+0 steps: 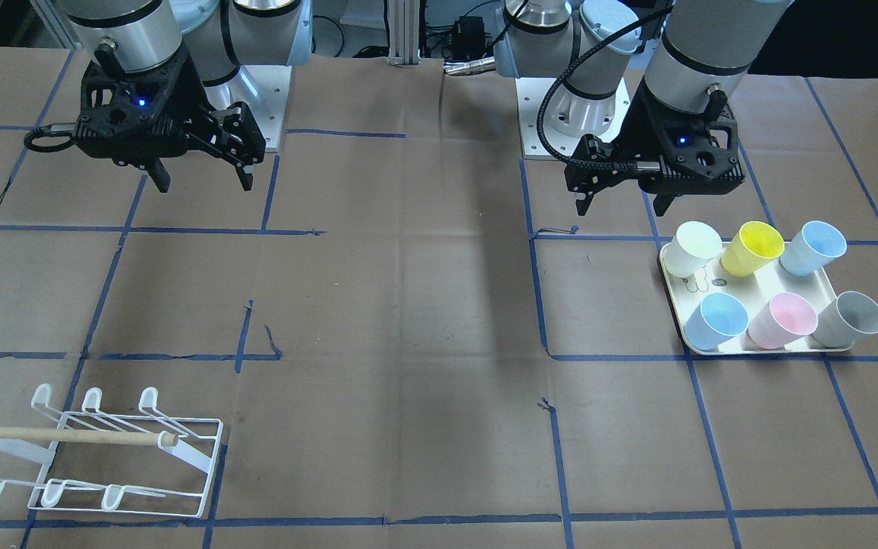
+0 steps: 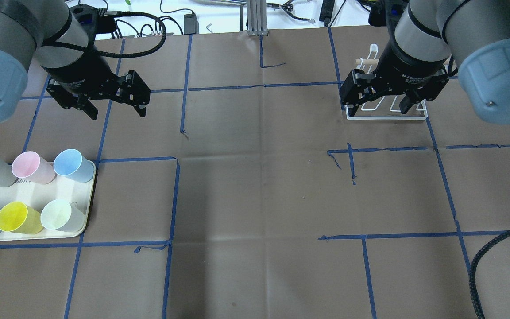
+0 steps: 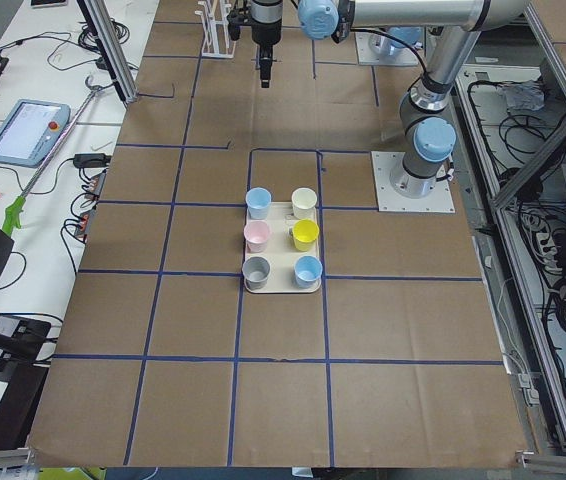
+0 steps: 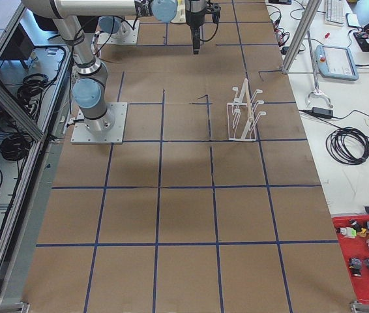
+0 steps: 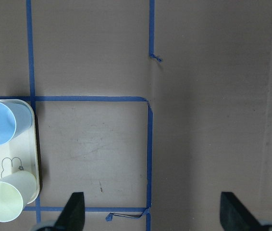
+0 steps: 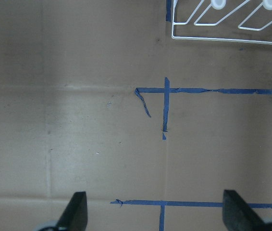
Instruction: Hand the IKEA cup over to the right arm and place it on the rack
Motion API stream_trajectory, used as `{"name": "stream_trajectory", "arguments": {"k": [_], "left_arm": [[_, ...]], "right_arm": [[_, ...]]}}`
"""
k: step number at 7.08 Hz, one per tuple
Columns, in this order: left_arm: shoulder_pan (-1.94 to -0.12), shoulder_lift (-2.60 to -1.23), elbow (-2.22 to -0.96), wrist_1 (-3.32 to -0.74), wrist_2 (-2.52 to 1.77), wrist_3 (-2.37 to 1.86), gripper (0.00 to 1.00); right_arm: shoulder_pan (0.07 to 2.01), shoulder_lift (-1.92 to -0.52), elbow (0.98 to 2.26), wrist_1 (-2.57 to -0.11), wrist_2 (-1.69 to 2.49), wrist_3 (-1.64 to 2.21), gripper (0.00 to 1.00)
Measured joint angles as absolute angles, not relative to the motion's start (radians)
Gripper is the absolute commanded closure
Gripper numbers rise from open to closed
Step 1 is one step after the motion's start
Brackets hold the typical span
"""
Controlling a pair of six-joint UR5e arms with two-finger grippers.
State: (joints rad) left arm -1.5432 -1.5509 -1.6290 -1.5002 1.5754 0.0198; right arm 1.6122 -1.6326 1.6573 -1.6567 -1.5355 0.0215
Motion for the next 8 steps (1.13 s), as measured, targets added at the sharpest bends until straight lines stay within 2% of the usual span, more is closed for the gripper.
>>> {"name": "stream_trajectory", "arguments": {"k": [5,8], "left_arm": [[-1.518,-1.537,-1.649,-1.499,1.577,0.112,0.00],[-1.319,-1.533,-1.660,-1.496,1.575,0.293,0.00]], "right_arm": [[1.612,-1.632,1.657,-1.657,-1.535,0.021,0.00],[1.612,-1.631,1.657,-1.657,-1.536,0.021,0.00]]}}
